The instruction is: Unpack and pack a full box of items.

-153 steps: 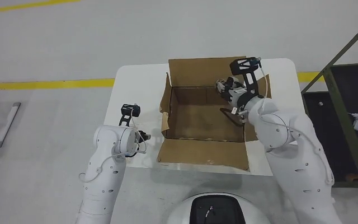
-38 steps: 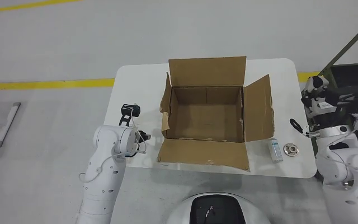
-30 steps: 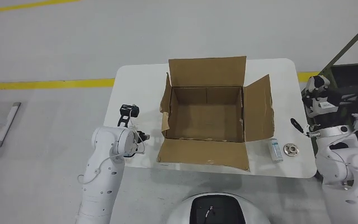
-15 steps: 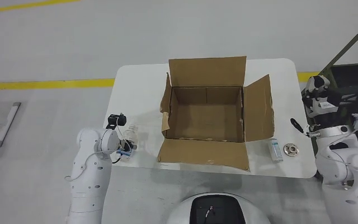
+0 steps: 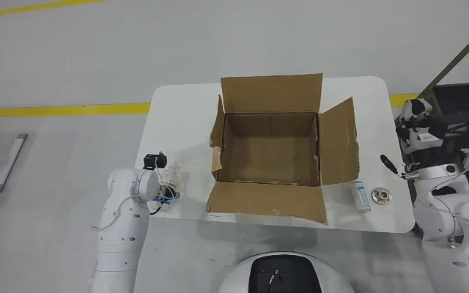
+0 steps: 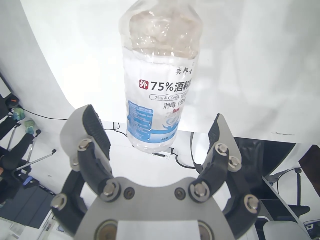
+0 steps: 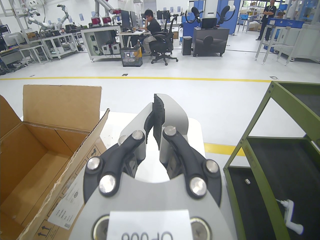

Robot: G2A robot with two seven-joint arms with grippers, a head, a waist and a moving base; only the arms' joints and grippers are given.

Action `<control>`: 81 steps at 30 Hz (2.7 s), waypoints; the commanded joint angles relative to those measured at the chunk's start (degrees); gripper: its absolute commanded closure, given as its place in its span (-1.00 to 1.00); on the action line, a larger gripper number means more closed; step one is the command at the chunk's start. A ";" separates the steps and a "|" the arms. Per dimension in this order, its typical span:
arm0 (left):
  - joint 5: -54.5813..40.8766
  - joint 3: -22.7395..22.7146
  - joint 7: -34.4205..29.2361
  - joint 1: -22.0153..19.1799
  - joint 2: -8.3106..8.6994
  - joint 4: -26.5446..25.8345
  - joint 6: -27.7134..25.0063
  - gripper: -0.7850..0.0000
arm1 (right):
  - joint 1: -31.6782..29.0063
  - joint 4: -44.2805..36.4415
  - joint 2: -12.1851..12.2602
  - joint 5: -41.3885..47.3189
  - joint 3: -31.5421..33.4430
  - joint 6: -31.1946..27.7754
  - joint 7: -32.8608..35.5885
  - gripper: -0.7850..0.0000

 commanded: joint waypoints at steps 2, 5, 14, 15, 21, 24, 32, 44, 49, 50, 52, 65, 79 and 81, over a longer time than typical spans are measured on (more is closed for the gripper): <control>0.20 0.43 0.48 -0.11 -0.02 0.93 0.13 -1.00 | 0.00 0.00 0.00 0.00 0.00 0.00 0.00 1.00; 0.39 0.66 0.96 -0.26 0.01 1.83 0.14 -1.00 | 0.00 0.00 0.00 0.00 0.00 0.00 0.00 1.00; 0.92 1.30 1.68 -0.44 0.06 2.91 0.46 -0.59 | 0.00 0.00 0.00 0.00 0.00 0.00 0.00 1.00; 0.93 1.35 1.83 -0.46 0.06 3.04 0.55 -0.32 | 0.00 0.00 0.00 0.00 0.00 0.00 0.00 1.00; 0.60 1.53 2.20 -0.58 0.06 3.47 0.99 1.00 | 0.00 0.00 0.00 0.00 0.00 0.00 0.00 1.00; 0.35 1.54 2.39 -0.57 0.09 3.70 0.98 1.00 | 0.00 0.00 0.00 0.00 0.00 0.00 0.00 1.00; -2.36 0.22 1.96 -0.68 0.24 1.35 1.56 1.00 | 0.00 0.00 0.00 0.00 0.00 0.00 0.00 1.00; -13.54 -6.57 -3.29 0.62 0.87 -26.96 7.21 1.00 | -0.04 -0.04 0.00 0.04 -0.03 0.00 -0.05 1.00; -19.25 -6.74 -1.97 -2.33 0.76 -33.65 8.94 1.00 | -0.34 -0.56 0.15 0.32 -0.42 0.06 -0.29 1.00; -20.15 -6.36 -1.61 -3.24 0.72 -34.37 8.91 1.00 | -0.34 -0.63 0.18 0.30 -0.50 0.05 -0.31 1.00; -22.91 -5.35 -0.84 -4.94 0.59 -35.29 8.97 1.00 | -0.33 -0.75 0.25 0.34 -0.61 0.11 -0.35 1.00; -32.38 -2.55 0.33 -9.11 0.08 -34.50 10.77 1.00 | -0.25 -2.32 0.65 1.41 -1.24 0.55 -0.16 1.00; -45.27 2.27 9.67 -14.38 -1.02 -31.21 9.33 1.00 | 0.29 -1.78 1.04 1.05 -3.44 0.03 0.19 1.00; -48.98 5.85 10.22 -17.66 -1.64 -28.28 9.41 1.00 | 0.33 -1.87 1.09 1.05 -3.53 0.18 0.19 1.00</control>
